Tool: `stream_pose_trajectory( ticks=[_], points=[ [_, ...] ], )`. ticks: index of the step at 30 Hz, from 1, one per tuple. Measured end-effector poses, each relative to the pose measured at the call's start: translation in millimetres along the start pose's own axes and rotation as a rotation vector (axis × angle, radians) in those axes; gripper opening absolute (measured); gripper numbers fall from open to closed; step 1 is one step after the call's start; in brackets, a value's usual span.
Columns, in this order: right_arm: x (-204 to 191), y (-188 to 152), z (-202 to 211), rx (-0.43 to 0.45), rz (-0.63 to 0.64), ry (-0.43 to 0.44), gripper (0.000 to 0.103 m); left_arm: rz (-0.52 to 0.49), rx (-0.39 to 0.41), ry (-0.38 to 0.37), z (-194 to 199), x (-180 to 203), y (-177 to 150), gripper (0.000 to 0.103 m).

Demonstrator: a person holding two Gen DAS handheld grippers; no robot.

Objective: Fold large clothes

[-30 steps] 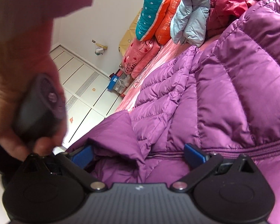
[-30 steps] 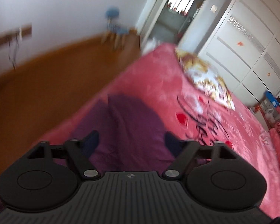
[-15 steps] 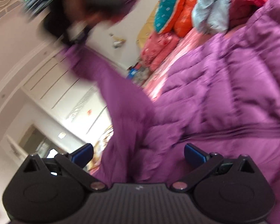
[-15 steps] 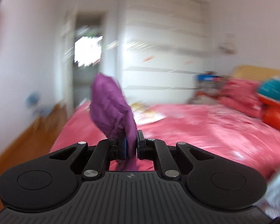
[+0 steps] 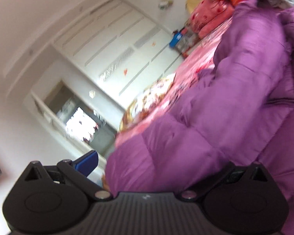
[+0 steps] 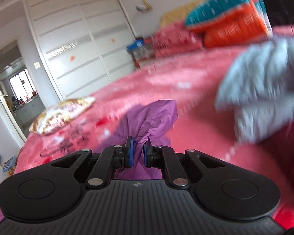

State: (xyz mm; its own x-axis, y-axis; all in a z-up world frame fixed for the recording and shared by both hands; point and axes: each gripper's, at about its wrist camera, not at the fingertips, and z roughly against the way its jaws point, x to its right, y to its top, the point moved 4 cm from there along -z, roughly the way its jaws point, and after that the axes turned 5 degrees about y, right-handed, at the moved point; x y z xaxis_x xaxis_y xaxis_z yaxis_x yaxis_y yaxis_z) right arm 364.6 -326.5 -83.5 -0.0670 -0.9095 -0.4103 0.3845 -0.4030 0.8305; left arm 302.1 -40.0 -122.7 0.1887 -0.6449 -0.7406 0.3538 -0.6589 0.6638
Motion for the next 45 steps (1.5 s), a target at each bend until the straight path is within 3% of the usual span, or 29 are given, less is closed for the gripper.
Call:
stream_pose_trajectory(
  ticks=[1,3,6,8,12,13,17,20,23,27,31,35,40,43,45],
  points=[
    [0.2,-5.2,3.5,-0.021,-0.007,0.004,0.019,0.019,-0.015,-0.01,-1.7,-2.4,-1.7,0.103],
    [3.2,-17.1,2.5,-0.055,-0.012,0.008,0.022,0.055,-0.032,-0.039,-2.2,-5.2,-0.9,0.103],
    [4.0,-23.8,2.7,-0.07,0.007,0.008,0.035,0.098,0.0,-0.083,4.6,-13.5,1.7,0.103],
    [-1.2,-22.5,3.8,-0.072,0.025,0.016,0.056,0.151,0.033,-0.153,12.5,-17.7,6.5,0.103],
    [-16.2,-32.9,-4.7,-0.089,0.108,-0.001,0.064,0.271,0.089,-0.283,22.0,-24.6,11.9,0.103],
    [-20.1,-35.5,-7.0,-0.094,0.124,-0.004,0.072,0.292,0.087,-0.296,20.8,-26.1,11.6,0.103],
    [-33.7,-43.8,-20.0,-0.105,0.197,-0.039,0.087,0.433,0.022,-0.319,4.6,-36.8,2.1,0.103],
    [-38.6,-46.5,-34.9,-0.126,0.254,-0.079,0.103,0.531,-0.119,-0.275,-22.2,-45.3,-16.3,0.103],
    [-42.0,-48.8,-38.9,-0.138,0.305,-0.107,0.103,0.592,-0.205,-0.27,-36.4,-46.4,-28.7,0.103],
    [-38.0,-42.5,-35.4,-0.162,0.31,-0.098,0.103,0.561,-0.186,-0.275,-29.5,-43.3,-24.2,0.102],
    [-27.9,-33.8,-11.5,-0.149,0.298,-0.089,0.103,0.578,-0.104,-0.361,-17.2,-47.7,-12.1,0.101],
    [-11.1,-22.2,23.2,-0.089,0.209,-0.079,0.103,0.517,0.065,-0.415,18.9,-46.4,0.2,0.1],
    [-8.7,-4.4,48.5,-0.007,0.144,0.011,0.103,0.491,0.215,-0.5,51.0,-37.9,17.1,0.101],
    [-25.8,3.8,42.8,-0.008,0.187,0.063,0.103,0.496,0.265,-0.562,60.8,-30.3,27.6,0.102],
    [-41.2,4.2,30.0,-0.01,0.255,0.087,0.103,0.501,0.248,-0.56,54.4,-25.6,30.5,0.102]
  ],
)
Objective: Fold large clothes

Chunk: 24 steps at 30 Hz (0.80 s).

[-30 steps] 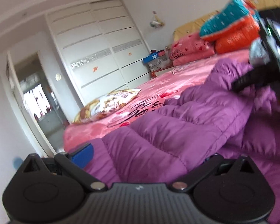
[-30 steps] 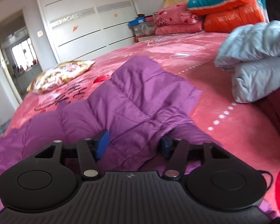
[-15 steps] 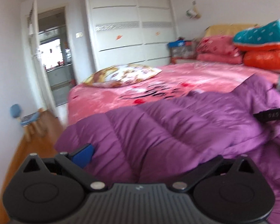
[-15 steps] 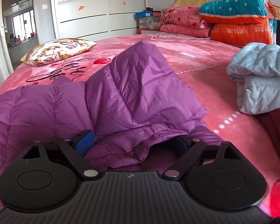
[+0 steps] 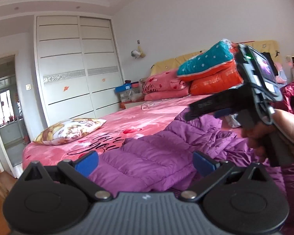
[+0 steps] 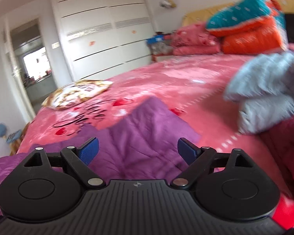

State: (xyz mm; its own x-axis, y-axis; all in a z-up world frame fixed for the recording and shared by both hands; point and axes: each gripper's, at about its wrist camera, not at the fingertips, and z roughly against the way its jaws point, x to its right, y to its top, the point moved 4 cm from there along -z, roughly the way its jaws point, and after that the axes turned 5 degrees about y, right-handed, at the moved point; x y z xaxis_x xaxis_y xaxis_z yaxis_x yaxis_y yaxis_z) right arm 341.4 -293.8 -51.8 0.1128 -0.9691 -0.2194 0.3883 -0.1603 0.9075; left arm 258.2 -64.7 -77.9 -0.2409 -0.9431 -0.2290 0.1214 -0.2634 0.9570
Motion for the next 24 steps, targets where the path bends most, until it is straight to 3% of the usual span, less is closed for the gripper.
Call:
stream_pose_trajectory(
  ticks=[6,11,15,24],
  points=[
    [-40.7,4.8,-39.5,-0.025,0.238,0.004,0.103,0.188,-0.106,0.118,-31.0,-38.1,-11.1,0.099],
    [-38.1,-5.9,-69.7,-0.098,0.33,-0.053,0.103,0.281,-0.235,0.249,-50.5,-64.8,-30.4,0.092],
    [-24.7,-19.1,-86.6,-0.163,0.317,-0.085,0.103,0.332,-0.304,0.272,-59.8,-75.6,-41.8,0.091],
    [-8.1,-41.5,-108.0,-0.223,0.21,-0.071,0.103,0.316,-0.354,0.262,-77.8,-70.4,-58.0,0.093]
  ],
)
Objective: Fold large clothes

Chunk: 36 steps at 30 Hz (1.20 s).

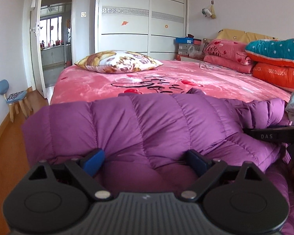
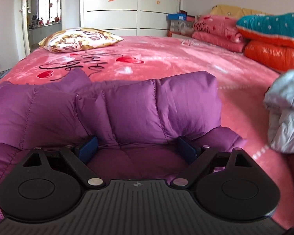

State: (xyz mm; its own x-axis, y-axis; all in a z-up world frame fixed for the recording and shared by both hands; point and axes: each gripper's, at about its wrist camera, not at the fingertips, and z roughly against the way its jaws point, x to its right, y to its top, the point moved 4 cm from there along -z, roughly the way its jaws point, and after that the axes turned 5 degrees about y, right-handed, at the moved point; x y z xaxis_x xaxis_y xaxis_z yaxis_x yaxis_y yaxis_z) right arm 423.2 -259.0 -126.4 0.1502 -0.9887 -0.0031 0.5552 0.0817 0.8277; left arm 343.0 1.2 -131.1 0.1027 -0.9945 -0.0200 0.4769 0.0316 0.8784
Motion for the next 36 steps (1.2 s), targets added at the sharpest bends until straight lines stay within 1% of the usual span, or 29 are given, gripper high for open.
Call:
stream_pose_trajectory(
  ticks=[4,7,10,12,14,16,18,20,22,25,27,30,33,36],
  points=[
    [-1.2,-2.8,2.5,0.035,-0.006,0.002,0.103,-0.019,-0.002,0.024,-6.2,5.0,-3.8,0.097],
    [5.4,-7.1,9.7,0.048,-0.027,0.021,0.103,-0.018,0.001,0.032,-3.9,5.1,-3.6,0.097],
    [8.4,-9.7,31.0,0.016,-0.045,0.041,0.103,-0.002,0.01,0.019,9.4,3.6,-0.3,0.096],
    [10.2,-13.2,53.7,0.003,-0.048,0.056,0.103,0.004,0.032,-0.009,23.0,3.6,1.7,0.095],
    [10.9,-18.6,83.5,0.004,-0.033,0.052,0.103,-0.003,0.045,-0.039,38.2,6.7,1.7,0.095],
    [13.0,-31.0,112.4,-0.006,-0.036,0.049,0.103,-0.026,0.052,-0.061,52.8,14.3,-1.0,0.095],
    [13.8,-46.2,135.5,-0.029,-0.041,0.048,0.103,-0.034,0.041,-0.099,68.3,23.2,-6.8,0.095],
    [13.6,-64.6,154.4,-0.056,-0.039,0.023,0.103,-0.047,0.026,-0.135,82.5,33.2,-13.4,0.095],
    [14.0,-85.5,173.6,-0.083,-0.038,0.004,0.103,-0.085,0.01,-0.16,96.5,44.1,-22.7,0.095],
    [11.7,-109.7,201.1,-0.09,0.0,-0.031,0.103,-0.137,-0.026,-0.197,118.5,57.4,-43.1,0.095],
    [9.6,-125.1,224.2,-0.093,0.035,-0.063,0.103,-0.166,-0.058,-0.205,131.1,62.9,-57.8,0.095],
    [10.1,-143.0,249.0,-0.095,0.09,-0.092,0.103,-0.219,-0.083,-0.207,148.7,69.1,-77.2,0.095],
    [12.4,-160.6,267.1,-0.099,0.088,-0.101,0.103,-0.262,-0.096,-0.216,168.8,73.5,-92.6,0.095],
    [18.3,-172.5,283.3,-0.1,0.057,-0.096,0.103,-0.287,-0.113,-0.218,188.4,72.2,-105.4,0.095]
  ],
)
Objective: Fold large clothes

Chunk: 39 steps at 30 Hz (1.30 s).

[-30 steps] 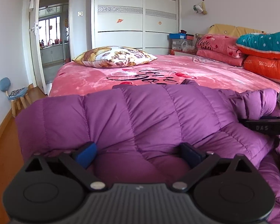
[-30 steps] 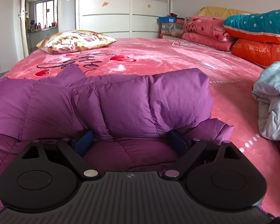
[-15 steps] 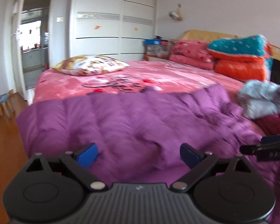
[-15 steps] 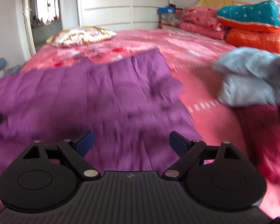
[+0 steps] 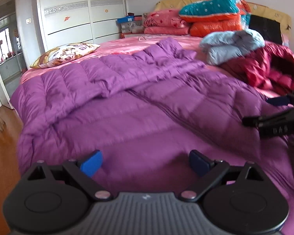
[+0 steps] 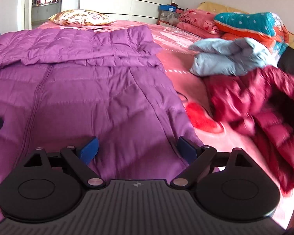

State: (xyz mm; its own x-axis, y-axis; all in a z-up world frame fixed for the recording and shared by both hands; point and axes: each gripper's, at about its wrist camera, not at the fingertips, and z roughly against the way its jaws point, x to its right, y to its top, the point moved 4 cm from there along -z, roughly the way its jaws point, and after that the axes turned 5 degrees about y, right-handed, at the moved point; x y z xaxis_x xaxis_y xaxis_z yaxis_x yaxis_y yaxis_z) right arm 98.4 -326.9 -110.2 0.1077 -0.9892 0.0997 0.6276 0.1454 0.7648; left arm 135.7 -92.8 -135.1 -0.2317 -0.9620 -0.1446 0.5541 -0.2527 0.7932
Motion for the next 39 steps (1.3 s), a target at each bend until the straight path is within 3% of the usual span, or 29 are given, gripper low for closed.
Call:
stream_pose_trajectory(
  ticks=[8,13,18,22,27,33,39],
  points=[
    [22.4,-31.9,37.8,-0.035,-0.044,0.035,0.103,0.03,-0.041,-0.019,50.9,-3.7,-24.7,0.095],
    [32.2,-33.1,59.6,-0.031,-0.093,0.042,0.103,0.093,-0.054,0.004,83.4,-18.0,-34.4,0.096],
    [65.2,-46.8,101.4,0.033,-0.313,0.077,0.103,0.285,-0.123,-0.003,102.7,-46.1,-46.6,0.097],
    [92.2,-63.8,119.8,0.031,-0.509,0.052,0.103,0.463,-0.21,-0.023,107.0,-64.7,-61.9,0.097],
    [114.0,-89.6,138.5,0.004,-0.679,0.037,0.103,0.544,-0.264,-0.034,110.2,-68.9,-74.9,0.097],
    [104.5,-103.3,145.0,-0.03,-0.82,0.19,0.103,0.574,-0.34,-0.05,105.3,-62.8,-87.3,0.097],
    [86.9,-99.1,141.2,-0.017,-0.864,0.327,0.103,0.61,-0.395,-0.076,99.5,-62.0,-96.5,0.097]
  ],
)
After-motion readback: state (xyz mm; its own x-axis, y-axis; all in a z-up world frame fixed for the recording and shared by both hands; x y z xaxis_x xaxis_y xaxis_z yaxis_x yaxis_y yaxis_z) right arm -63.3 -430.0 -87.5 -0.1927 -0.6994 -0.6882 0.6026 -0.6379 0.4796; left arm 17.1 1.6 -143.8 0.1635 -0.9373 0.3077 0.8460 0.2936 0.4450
